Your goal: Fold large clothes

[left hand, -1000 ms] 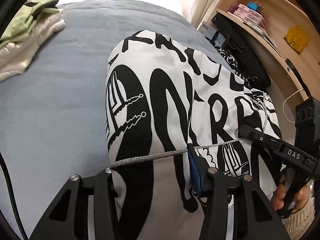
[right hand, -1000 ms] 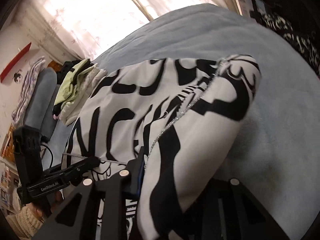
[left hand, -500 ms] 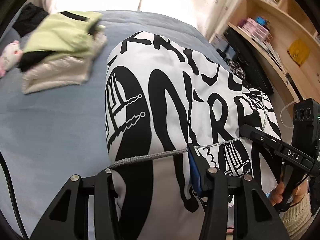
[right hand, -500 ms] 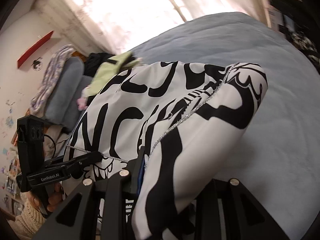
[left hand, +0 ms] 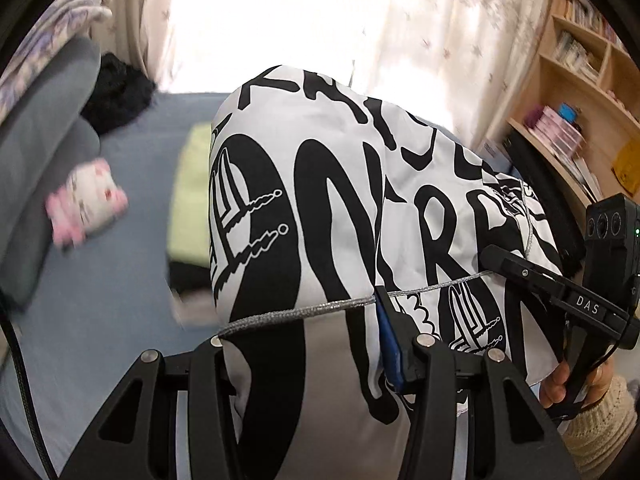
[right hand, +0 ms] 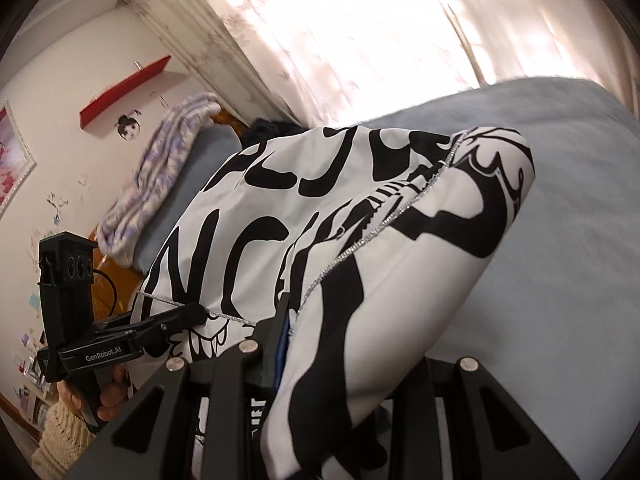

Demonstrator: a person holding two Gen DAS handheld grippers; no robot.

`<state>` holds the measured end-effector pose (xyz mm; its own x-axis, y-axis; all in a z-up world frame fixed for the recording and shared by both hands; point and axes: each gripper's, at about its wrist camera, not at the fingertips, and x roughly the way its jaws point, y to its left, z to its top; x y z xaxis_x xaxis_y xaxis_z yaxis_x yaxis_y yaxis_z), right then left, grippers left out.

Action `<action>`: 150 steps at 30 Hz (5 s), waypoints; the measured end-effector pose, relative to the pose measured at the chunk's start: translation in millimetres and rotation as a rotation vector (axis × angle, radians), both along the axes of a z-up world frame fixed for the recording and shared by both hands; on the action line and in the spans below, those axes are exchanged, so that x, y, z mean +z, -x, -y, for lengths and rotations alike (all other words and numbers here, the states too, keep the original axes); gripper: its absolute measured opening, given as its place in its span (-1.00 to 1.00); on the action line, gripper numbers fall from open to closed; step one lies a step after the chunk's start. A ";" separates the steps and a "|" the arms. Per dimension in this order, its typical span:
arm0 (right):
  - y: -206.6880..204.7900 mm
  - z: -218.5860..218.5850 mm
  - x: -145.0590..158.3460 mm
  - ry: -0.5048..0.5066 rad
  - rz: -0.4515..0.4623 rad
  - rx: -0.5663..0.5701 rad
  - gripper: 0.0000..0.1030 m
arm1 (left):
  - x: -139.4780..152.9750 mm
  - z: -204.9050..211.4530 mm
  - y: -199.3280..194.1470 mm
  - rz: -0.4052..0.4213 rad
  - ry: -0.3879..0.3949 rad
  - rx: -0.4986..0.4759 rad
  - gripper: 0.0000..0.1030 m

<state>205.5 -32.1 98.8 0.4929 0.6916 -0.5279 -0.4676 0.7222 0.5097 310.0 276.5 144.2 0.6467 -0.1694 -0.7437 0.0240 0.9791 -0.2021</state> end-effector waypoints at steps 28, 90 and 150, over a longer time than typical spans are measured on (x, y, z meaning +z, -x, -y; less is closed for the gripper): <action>-38.0 46.5 -63.2 0.007 -0.142 -0.054 0.09 | -129.1 -135.1 -196.6 -0.006 -0.055 0.141 0.66; 97.8 29.1 33.1 0.404 0.122 -0.143 0.55 | -55.3 -55.8 -90.4 0.048 -0.281 0.411 0.58; 494.9 270.1 -13.2 0.362 0.042 -0.409 0.95 | -108.8 238.1 299.5 0.051 -0.138 0.163 0.91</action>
<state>-289.4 -302.3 85.6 0.7091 0.2170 -0.6709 -0.1268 0.9752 0.1815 10.5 38.4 35.5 0.6946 0.0410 -0.7182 -0.1297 0.9892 -0.0690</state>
